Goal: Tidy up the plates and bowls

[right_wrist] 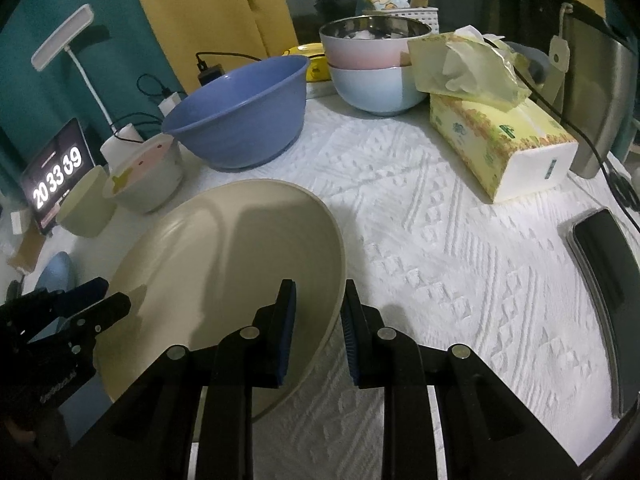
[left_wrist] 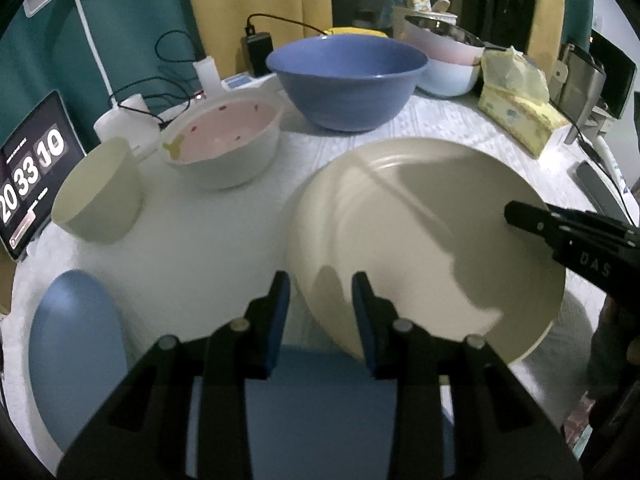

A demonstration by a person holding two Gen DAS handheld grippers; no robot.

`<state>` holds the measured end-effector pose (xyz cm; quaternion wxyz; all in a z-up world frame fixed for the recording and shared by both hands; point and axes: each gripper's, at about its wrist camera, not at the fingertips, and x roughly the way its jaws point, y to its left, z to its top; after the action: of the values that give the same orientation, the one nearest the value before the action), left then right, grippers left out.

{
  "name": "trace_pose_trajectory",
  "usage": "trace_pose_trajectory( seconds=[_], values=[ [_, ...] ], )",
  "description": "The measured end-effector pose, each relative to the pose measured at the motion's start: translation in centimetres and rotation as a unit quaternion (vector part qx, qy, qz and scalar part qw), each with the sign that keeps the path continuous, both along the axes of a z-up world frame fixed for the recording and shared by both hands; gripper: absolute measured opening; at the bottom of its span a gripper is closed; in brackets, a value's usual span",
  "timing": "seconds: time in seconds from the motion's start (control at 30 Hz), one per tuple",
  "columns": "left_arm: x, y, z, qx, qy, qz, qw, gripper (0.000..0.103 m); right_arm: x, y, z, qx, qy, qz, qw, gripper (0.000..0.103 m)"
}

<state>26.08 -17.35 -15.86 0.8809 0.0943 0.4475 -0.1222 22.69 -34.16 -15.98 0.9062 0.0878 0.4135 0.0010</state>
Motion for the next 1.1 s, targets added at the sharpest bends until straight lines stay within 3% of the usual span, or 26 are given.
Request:
trace_pose_trajectory(
  seconds=[0.37,0.9,0.97,1.1],
  values=[
    [-0.8,1.4,1.0,-0.015,-0.010,0.010,0.9998,0.035,-0.9,0.6,1.4,-0.026,-0.024,-0.020,0.999,0.037],
    [-3.5,4.7,3.0,-0.042,-0.042,0.030,0.9978,0.037,-2.8,4.0,3.8,-0.043,-0.045,0.005,0.998,0.037],
    [-3.8,5.3,3.1,-0.045,-0.044,0.034,0.9974,0.046,-3.0,4.6,4.0,-0.045,-0.046,0.008,0.998,0.037],
    [-4.6,6.5,3.4,-0.052,-0.049,0.042,0.9965,0.046,-3.5,5.7,4.2,-0.048,-0.047,0.016,0.998,0.037]
  ],
)
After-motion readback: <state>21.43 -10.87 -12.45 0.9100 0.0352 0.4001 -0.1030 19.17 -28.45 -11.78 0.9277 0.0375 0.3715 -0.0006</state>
